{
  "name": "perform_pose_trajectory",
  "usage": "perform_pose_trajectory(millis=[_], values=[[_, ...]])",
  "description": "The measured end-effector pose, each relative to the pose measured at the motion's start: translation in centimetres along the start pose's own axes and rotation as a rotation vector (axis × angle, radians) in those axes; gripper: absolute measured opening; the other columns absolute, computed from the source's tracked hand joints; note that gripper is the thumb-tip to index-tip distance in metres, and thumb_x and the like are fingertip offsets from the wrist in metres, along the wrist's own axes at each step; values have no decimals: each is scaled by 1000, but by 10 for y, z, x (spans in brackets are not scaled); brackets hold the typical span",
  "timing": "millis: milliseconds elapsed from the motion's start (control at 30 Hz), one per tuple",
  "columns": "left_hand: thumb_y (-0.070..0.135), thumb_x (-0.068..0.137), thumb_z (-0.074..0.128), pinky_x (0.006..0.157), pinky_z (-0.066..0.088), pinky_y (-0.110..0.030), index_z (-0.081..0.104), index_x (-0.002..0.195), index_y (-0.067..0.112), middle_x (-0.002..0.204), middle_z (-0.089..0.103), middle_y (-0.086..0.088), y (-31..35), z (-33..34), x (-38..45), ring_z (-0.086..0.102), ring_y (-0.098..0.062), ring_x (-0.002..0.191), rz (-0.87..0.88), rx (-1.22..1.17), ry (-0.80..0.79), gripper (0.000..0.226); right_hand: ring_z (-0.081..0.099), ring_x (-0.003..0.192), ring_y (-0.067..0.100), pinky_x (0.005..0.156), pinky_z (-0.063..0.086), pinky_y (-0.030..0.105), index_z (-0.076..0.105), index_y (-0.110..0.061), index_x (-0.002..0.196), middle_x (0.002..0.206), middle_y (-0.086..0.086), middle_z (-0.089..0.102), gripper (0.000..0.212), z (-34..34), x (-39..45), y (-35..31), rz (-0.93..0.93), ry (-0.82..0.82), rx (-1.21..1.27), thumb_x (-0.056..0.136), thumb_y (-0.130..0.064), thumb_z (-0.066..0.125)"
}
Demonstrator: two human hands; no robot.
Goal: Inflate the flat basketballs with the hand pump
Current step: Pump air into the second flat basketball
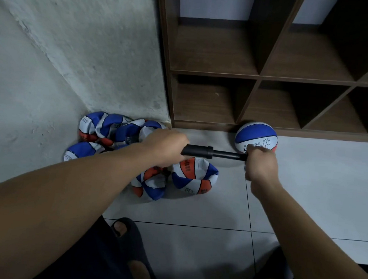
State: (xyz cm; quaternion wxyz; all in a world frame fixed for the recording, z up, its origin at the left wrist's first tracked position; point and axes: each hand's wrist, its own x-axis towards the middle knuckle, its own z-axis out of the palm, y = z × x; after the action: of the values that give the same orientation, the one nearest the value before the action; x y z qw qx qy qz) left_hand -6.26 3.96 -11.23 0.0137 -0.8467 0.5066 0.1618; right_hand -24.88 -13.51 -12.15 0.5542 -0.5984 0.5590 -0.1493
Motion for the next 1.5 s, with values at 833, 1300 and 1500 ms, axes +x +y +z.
perform_pose_trajectory(millis=[833,1300,1500], values=[[59,95,70,57,54,-35,67,87,35,75,63,10,-35,-6,1,62,-9,63,16,41,-12,25,41,71,27,54,33,32,57,-18,79,79,8,53,19,-4,6,-7,24,-5,15,97,-21,57],[21,89,67,62,59,-42,56,75,28,73,59,4,10,9,-1,61,-19,64,23,152,-57,19,38,57,16,57,31,34,57,-12,87,66,2,41,36,44,-36,24,-53,-147,-46,114,-33,43],[26,93,68,60,57,-38,59,80,28,74,60,5,9,10,3,61,-18,64,71,185,-56,16,38,57,16,54,30,30,53,-15,84,66,1,41,38,48,-39,21,-56,-178,-81,114,-35,43]])
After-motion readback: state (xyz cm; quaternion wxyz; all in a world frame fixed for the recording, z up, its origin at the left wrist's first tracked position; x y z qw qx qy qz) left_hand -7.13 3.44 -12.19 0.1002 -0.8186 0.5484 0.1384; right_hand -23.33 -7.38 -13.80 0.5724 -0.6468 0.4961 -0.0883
